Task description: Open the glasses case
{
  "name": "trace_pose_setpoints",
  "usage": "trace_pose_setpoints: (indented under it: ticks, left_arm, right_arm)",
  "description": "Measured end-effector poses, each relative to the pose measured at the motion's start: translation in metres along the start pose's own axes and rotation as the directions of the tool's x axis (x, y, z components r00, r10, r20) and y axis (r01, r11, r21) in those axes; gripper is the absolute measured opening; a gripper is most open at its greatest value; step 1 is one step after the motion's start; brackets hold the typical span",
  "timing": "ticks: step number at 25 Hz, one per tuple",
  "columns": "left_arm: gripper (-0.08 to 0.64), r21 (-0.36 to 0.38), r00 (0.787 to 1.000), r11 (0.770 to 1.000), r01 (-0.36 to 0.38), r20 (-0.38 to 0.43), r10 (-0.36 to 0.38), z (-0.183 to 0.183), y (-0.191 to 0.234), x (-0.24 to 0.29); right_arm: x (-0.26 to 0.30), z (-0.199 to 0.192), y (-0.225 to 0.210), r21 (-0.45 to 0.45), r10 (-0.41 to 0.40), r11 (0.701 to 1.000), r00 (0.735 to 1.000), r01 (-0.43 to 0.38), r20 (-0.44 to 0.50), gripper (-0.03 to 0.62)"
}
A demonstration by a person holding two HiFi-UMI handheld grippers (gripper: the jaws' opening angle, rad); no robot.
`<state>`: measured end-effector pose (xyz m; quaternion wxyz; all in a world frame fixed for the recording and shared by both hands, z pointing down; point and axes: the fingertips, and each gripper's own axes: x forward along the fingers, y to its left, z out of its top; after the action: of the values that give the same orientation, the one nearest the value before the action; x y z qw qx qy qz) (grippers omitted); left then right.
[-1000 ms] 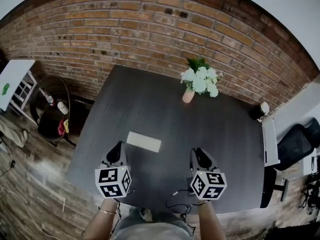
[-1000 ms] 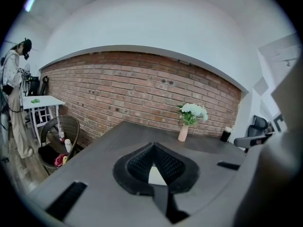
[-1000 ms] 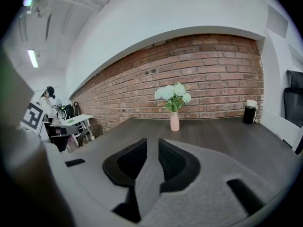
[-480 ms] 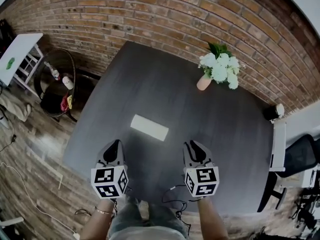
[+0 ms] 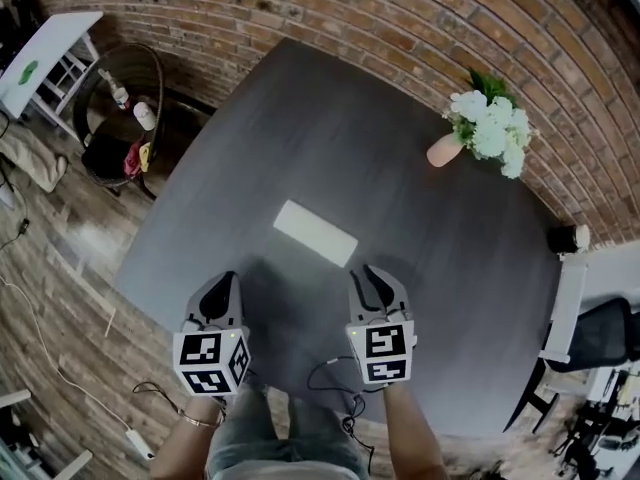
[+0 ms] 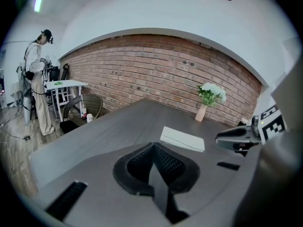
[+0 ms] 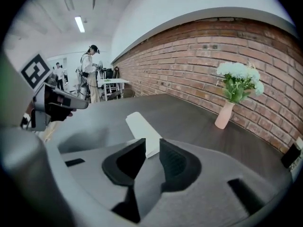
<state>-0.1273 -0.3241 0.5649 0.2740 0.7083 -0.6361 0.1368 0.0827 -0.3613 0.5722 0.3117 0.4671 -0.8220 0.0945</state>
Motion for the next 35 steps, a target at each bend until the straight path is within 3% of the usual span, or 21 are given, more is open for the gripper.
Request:
trace_pose_setpoints:
  ticks: [5,10,16,23,35]
  left_arm:
    - [-0.006,-0.017,1.0,1.0,-0.014,-0.006,0.014,-0.01,0.012,0.006]
    - [-0.005,-0.025,1.0,0.999,-0.023,-0.011,0.023,-0.016,0.02,0.015]
    - [-0.005,-0.035,0.999,0.999,-0.039,-0.008,0.039,-0.017,0.029,0.023]
    - [-0.005,-0.05,0.999,0.998,-0.046,-0.013,0.046,-0.021,0.034,0.027]
    - [-0.005,-0.058,0.998,0.997,-0.049,-0.03,0.048,-0.028,0.033,0.03]
  right_arm:
    - [0.021,-0.011,0.008,-0.133,-0.018,0.991,0.999,0.011,-0.051,0.097]
    - [0.037,-0.023,0.01,-0.151,-0.019,0.989,0.995,0.004,-0.098,0.109]
    - [0.044,-0.03,0.013,-0.317,-0.087,0.947,0.989,0.044,-0.121,0.112]
    - [0.05,-0.035,0.022,-0.41,-0.11,0.911,0.985,0.046,-0.133,0.11]
    - [0.052,-0.041,0.015,-0.429,-0.141,0.9,0.981,0.072,-0.132,0.101]
